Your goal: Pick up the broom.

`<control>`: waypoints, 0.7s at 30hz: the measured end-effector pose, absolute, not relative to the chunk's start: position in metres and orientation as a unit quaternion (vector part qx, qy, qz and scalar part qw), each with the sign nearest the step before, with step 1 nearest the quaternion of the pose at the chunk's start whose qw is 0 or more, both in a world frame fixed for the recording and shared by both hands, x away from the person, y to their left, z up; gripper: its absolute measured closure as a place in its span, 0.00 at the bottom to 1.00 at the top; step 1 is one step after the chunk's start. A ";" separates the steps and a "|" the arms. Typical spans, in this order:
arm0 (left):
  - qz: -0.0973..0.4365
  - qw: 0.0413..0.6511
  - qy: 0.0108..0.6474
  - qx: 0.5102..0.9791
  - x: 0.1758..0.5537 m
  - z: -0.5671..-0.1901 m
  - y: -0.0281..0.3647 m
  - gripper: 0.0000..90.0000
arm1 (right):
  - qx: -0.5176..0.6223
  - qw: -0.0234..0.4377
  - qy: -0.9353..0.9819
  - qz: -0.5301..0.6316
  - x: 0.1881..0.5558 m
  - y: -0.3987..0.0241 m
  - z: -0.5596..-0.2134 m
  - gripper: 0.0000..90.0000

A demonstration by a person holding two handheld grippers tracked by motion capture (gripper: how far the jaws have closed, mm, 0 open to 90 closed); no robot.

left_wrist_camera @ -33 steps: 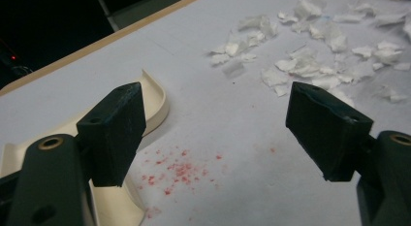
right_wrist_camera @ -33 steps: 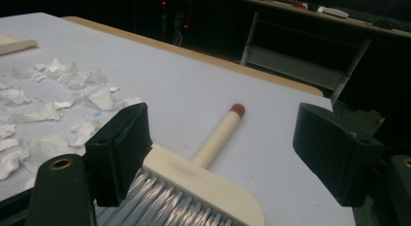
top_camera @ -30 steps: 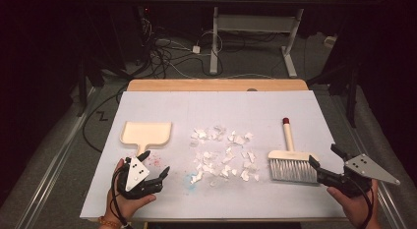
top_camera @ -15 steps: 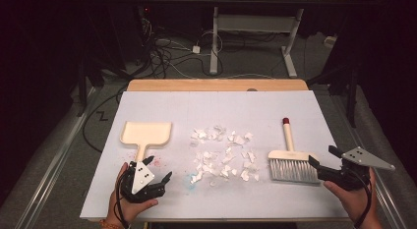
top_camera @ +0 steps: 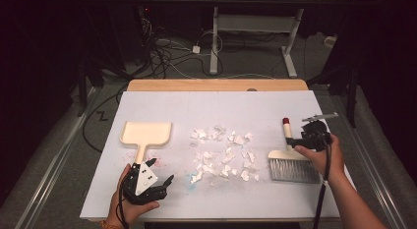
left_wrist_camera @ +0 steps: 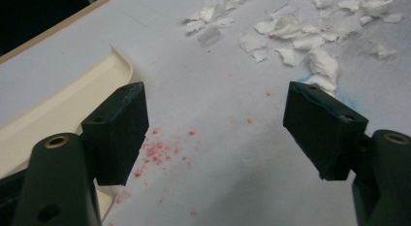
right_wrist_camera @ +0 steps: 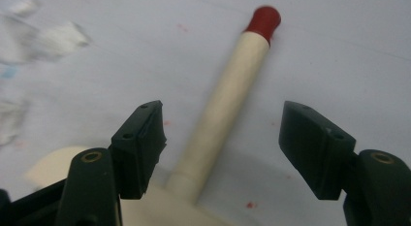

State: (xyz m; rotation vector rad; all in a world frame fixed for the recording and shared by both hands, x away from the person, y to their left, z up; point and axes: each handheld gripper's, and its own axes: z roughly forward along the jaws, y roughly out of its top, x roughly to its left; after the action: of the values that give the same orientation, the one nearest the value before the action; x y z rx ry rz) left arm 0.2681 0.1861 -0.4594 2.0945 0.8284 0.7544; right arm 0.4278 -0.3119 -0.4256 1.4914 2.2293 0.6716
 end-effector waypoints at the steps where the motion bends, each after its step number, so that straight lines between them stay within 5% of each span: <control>1: 0.295 0.374 0.323 0.818 0.268 -0.459 0.186 0.26 | 0.537 0.180 0.794 0.220 0.435 -0.309 -0.429 0.41; 6: 0.292 0.370 0.323 0.820 0.267 -0.461 0.188 0.26 | 0.570 0.147 0.789 0.178 0.460 -0.306 -0.446 0.47; 8: 0.291 0.373 0.323 0.820 0.268 -0.460 0.188 0.26 | 0.564 0.151 0.794 0.169 0.462 -0.299 -0.444 0.62; 13: 0.286 0.370 0.318 0.825 0.269 -0.461 0.185 0.26 | 0.565 0.146 0.794 0.168 0.460 -0.292 -0.444 0.75; 21: 0.278 0.367 0.311 0.832 0.272 -0.462 0.181 0.26 | 0.568 0.147 0.791 0.174 0.461 -0.293 -0.444 0.79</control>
State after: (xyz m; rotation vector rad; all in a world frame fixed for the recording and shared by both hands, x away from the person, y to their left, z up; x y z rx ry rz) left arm 0.2715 0.1809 -0.4622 2.1373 0.7985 0.7133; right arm 0.4607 -0.2926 -0.4437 1.6332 2.2765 0.5002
